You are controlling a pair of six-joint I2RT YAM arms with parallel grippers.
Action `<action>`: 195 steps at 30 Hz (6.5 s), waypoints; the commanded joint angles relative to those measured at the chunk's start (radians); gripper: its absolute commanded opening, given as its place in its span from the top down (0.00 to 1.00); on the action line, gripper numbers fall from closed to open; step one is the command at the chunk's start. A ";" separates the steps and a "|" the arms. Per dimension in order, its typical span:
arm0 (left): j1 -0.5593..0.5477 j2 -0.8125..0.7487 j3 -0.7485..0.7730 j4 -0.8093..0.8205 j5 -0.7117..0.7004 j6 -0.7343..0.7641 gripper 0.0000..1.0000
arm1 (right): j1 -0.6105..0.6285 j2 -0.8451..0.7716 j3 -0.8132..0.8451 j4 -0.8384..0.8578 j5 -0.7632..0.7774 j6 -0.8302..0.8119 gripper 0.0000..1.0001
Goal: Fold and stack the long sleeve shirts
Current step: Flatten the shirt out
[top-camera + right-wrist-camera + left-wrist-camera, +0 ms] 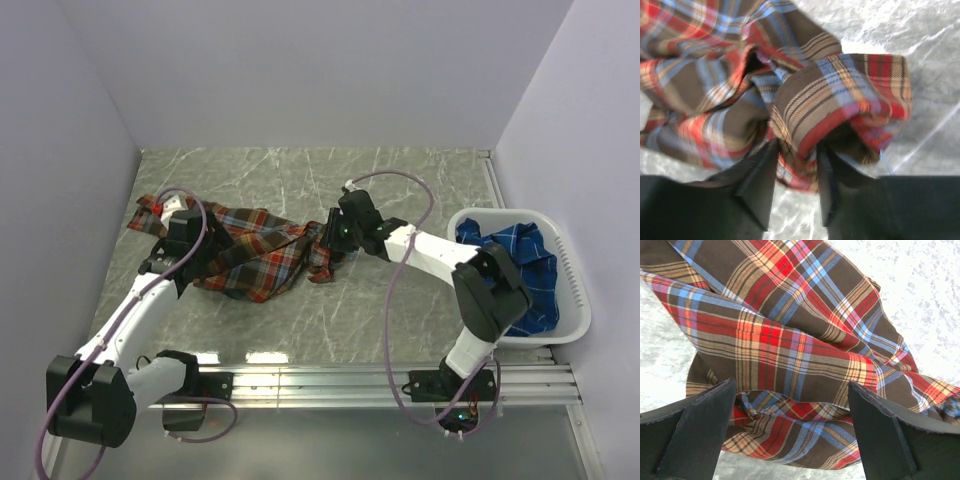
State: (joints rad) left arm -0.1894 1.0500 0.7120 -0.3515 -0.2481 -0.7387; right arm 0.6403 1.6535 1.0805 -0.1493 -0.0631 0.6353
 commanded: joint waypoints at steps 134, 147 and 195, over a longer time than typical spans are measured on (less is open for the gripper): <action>0.134 -0.473 0.283 -0.449 -0.022 -0.041 0.13 | 0.081 -0.485 -0.150 -0.162 0.137 -0.330 0.39; 0.136 -0.125 0.500 -0.592 -0.169 0.141 0.05 | 0.044 -0.210 -0.053 -0.046 0.078 -0.373 0.41; 0.134 0.742 0.270 -0.014 0.110 -0.014 0.43 | 0.015 0.417 0.389 0.139 -0.063 -0.465 0.36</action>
State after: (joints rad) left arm -0.0521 1.7290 1.0161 -0.3706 -0.1734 -0.7280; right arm 0.6537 2.0750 1.4250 -0.0448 -0.1024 0.1905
